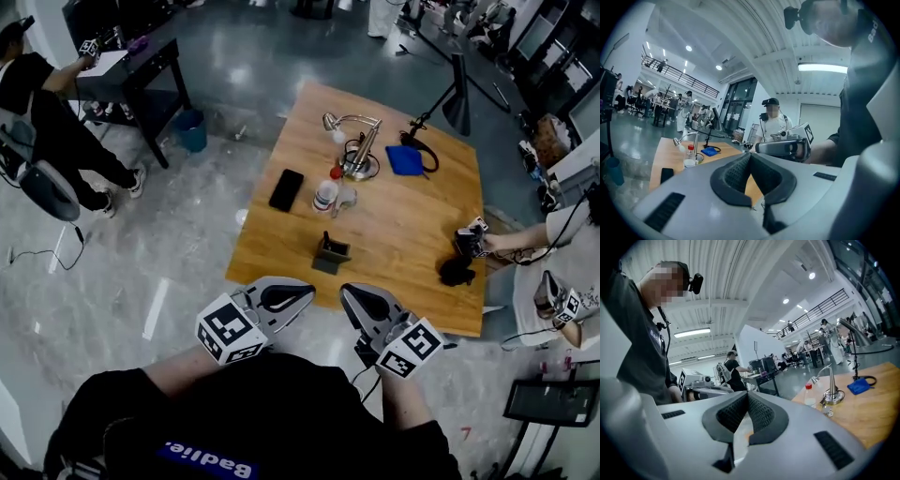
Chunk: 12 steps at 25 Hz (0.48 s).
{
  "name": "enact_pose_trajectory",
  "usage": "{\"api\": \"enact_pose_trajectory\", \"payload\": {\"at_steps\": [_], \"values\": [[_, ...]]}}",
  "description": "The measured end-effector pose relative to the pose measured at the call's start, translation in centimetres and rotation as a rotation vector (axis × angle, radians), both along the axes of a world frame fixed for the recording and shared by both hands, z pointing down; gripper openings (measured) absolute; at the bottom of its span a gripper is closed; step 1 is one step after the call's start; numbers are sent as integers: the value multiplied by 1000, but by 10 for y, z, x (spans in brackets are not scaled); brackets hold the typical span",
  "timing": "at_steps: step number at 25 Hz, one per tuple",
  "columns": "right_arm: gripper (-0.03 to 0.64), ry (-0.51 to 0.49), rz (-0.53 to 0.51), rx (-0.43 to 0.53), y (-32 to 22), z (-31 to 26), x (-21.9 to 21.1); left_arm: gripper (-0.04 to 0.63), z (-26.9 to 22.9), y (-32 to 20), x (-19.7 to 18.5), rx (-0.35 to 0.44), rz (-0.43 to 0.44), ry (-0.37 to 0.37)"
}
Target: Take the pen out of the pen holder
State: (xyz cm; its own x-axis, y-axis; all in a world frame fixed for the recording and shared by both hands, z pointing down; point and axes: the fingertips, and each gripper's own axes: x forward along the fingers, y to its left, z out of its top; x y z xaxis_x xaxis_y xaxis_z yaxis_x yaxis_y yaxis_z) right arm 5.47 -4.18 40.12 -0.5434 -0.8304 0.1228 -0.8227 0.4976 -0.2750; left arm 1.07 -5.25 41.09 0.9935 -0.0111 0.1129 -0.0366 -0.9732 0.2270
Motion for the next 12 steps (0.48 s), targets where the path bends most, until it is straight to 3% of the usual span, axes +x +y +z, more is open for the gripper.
{"api": "enact_pose_trajectory", "payload": {"at_steps": [5, 12], "values": [[3, 16, 37, -26, -28, 13, 23, 8, 9, -21, 14, -17, 32, -14], [5, 62, -47, -62, -57, 36, 55, 8, 19, -39, 39, -41, -17, -48]]}}
